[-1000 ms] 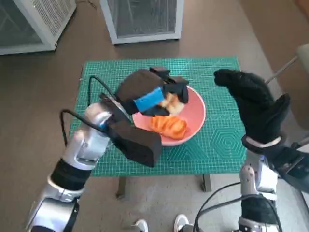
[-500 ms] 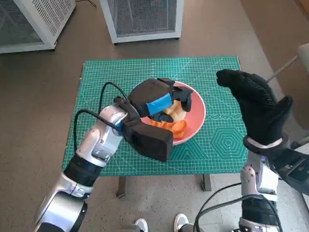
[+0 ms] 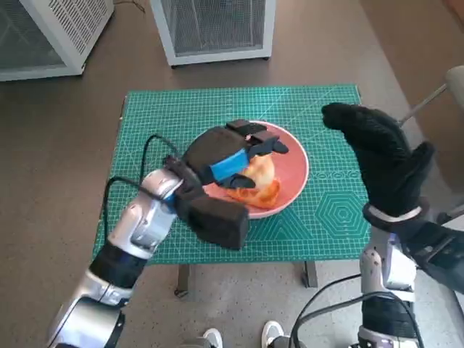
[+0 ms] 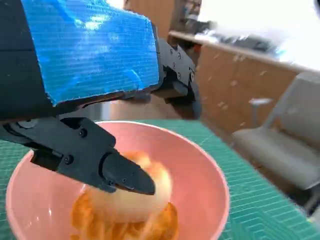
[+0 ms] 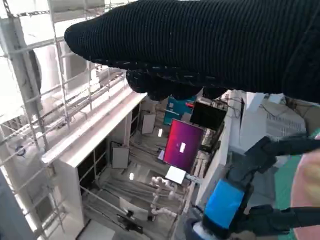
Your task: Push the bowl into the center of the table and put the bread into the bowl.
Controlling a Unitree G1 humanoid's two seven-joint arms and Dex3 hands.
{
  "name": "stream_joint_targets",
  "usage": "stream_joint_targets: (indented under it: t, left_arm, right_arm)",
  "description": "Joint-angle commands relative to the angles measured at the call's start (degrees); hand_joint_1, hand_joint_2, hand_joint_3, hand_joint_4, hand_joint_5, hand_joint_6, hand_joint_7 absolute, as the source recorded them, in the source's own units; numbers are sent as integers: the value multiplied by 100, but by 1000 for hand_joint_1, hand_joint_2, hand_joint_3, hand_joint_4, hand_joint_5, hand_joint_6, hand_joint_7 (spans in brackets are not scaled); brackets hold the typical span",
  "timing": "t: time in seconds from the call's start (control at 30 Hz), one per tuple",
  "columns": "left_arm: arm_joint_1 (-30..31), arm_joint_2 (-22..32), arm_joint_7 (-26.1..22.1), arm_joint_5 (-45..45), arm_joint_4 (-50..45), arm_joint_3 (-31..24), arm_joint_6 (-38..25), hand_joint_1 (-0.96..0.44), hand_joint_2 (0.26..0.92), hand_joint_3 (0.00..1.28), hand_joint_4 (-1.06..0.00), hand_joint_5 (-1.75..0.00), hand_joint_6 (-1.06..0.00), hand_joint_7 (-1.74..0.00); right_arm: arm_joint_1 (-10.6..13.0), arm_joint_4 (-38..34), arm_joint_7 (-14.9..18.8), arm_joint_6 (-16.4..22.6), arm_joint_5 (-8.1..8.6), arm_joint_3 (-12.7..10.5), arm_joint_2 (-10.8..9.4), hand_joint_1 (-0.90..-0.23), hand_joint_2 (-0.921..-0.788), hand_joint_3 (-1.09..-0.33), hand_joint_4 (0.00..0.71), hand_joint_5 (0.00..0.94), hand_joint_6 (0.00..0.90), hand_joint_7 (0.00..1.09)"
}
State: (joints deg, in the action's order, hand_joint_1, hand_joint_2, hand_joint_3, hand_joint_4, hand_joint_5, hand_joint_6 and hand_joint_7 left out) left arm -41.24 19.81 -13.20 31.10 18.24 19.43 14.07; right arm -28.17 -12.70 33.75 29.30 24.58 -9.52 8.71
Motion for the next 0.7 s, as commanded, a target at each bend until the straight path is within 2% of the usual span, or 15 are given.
stream_joint_targets:
  t: [0.03, 0.2, 0.47, 0.6, 0.7]
  left_arm:
    - [254, 135, 8, -487, -231, -418, 142, -488, 920, 11, -58, -1, -150, -316]
    - [455, 194, -227, -1087, -568, -819, 52, -490, 920, 8, -29, 0, -154, -222]
    - [836, 189, -557, -2191, -1234, -1473, -191, -499, 921, 52, -22, 0, -161, -193]
    - [1013, 89, -602, -2846, -1614, -1824, -134, -483, 921, 84, -18, 0, -163, -199]
    - [1082, -12, -628, -3228, -1803, -1968, -116, -477, 921, 142, -19, -3, -51, -426]
  right_arm:
    - [-12, 32, -95, -136, -66, 66, -35, -428, -921, -456, 449, 10, 71, 586]
    - [-41, 114, -155, -213, -75, 109, -29, -426, -921, -456, 450, 10, 70, 588]
    - [-124, 151, -214, -264, -101, 126, -2, -419, -921, -454, 451, 9, 67, 592]
    - [-195, 184, -306, -243, -194, 137, 3, -412, -921, -457, 448, 7, 65, 593]
    - [-258, 187, -372, -237, -254, 133, 11, -406, -921, -460, 437, 2, 63, 596]
